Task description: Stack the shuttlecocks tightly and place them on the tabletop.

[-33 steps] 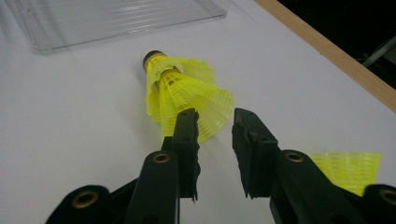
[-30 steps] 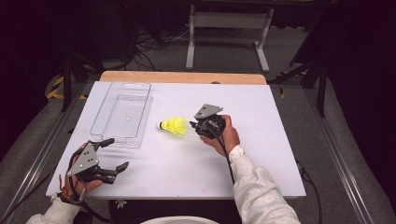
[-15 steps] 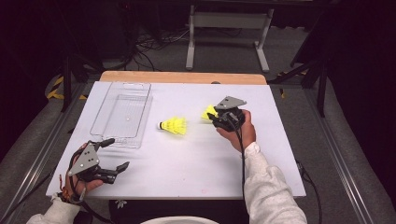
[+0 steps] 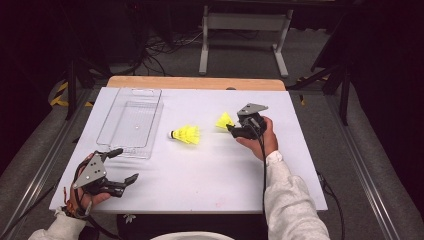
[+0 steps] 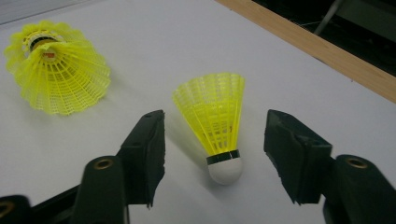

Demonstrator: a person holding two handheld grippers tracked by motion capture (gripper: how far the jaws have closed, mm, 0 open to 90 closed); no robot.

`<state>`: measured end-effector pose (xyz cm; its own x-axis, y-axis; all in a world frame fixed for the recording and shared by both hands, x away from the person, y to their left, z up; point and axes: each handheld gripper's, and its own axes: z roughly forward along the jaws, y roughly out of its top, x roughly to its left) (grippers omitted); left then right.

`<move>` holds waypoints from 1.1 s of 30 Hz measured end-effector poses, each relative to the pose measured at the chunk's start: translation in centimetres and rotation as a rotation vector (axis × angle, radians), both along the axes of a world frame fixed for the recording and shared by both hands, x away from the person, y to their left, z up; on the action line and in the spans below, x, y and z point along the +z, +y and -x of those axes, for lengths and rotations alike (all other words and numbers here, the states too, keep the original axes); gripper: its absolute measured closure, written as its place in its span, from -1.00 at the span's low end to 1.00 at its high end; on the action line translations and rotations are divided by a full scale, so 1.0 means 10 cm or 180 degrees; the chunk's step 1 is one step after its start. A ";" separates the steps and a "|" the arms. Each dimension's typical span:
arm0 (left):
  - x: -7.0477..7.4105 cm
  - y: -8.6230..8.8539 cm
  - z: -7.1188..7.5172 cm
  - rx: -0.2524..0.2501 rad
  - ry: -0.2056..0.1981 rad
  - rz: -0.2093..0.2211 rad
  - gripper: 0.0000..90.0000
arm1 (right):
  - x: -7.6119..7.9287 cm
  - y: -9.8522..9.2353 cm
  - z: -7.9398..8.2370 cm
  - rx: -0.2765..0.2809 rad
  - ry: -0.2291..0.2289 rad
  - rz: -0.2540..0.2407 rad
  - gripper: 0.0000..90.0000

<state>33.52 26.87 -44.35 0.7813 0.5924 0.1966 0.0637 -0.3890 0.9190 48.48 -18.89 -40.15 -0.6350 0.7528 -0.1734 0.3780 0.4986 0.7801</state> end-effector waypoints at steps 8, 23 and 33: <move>0.00 0.00 0.00 -0.0010 0.0004 -0.0002 -0.83 | -0.10 0.15 -0.11 0.0050 0.0077 0.0256 -0.40; 0.00 0.01 0.00 -0.0016 0.0007 0.0023 -0.83 | -0.28 0.07 -0.28 -0.0095 0.0298 0.0252 -0.42; 0.00 0.01 0.00 -0.0016 0.0012 0.0022 -0.83 | -0.15 0.22 -0.31 0.0070 0.0144 0.0333 -0.36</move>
<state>33.51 26.98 -44.38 0.7849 0.5899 0.1896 0.0653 -0.3830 0.9215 51.57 -16.73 -41.66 -0.6601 0.7180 -0.2210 0.3999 0.5849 0.7057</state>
